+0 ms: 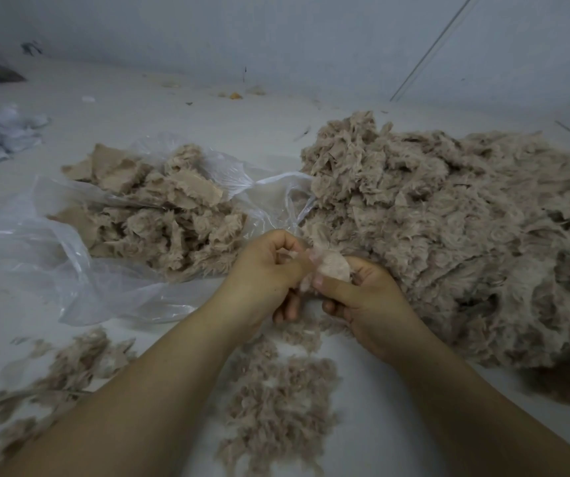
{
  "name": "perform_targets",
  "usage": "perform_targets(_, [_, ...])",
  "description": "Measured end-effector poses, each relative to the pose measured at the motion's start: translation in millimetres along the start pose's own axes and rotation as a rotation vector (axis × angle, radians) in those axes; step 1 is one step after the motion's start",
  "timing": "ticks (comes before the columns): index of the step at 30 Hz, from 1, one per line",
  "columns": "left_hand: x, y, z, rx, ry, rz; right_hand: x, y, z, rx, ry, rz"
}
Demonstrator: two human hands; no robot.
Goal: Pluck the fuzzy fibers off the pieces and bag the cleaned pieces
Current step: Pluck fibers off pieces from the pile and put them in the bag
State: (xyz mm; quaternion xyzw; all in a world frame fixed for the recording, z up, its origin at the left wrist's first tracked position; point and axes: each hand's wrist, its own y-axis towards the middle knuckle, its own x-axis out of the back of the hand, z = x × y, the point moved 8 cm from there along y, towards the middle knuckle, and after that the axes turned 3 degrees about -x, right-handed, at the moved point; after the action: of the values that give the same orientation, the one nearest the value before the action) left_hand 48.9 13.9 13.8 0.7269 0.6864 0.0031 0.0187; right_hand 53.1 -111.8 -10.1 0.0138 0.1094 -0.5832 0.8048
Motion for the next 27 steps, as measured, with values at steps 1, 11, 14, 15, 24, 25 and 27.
perform_targets(1, [-1.5, 0.0, 1.6, 0.013, -0.019, 0.010, -0.5, -0.5, 1.3, 0.000, 0.018, 0.007])
perform_targets(11, [-0.5, 3.3, 2.1, 0.022, -0.044, 0.106, 4.4, -0.4, -1.3, -0.066, 0.186, -0.088])
perform_targets(14, [8.1, 5.6, 2.8, 0.043, -0.037, 0.136, 6.0, 0.7, -2.6, -0.069, 0.220, -0.101])
perform_targets(15, [10.7, 5.7, 4.1, 0.054, -0.049, 0.149, 5.9, 0.8, -2.9, -0.069, 0.227, -0.103])
perform_targets(24, [6.6, -1.8, 7.4, 0.167, 0.079, 0.239, 6.4, 1.7, -1.6, -0.022, 0.191, -0.074])
perform_targets(25, [6.6, -2.3, 9.1, 0.167, 0.132, 0.227, 6.2, 2.0, -1.4, -0.016, 0.186, -0.075])
perform_targets(27, [8.9, -1.7, 7.4, 0.146, 0.118, 0.178, 6.4, 2.7, -1.3, -0.010, 0.191, -0.084])
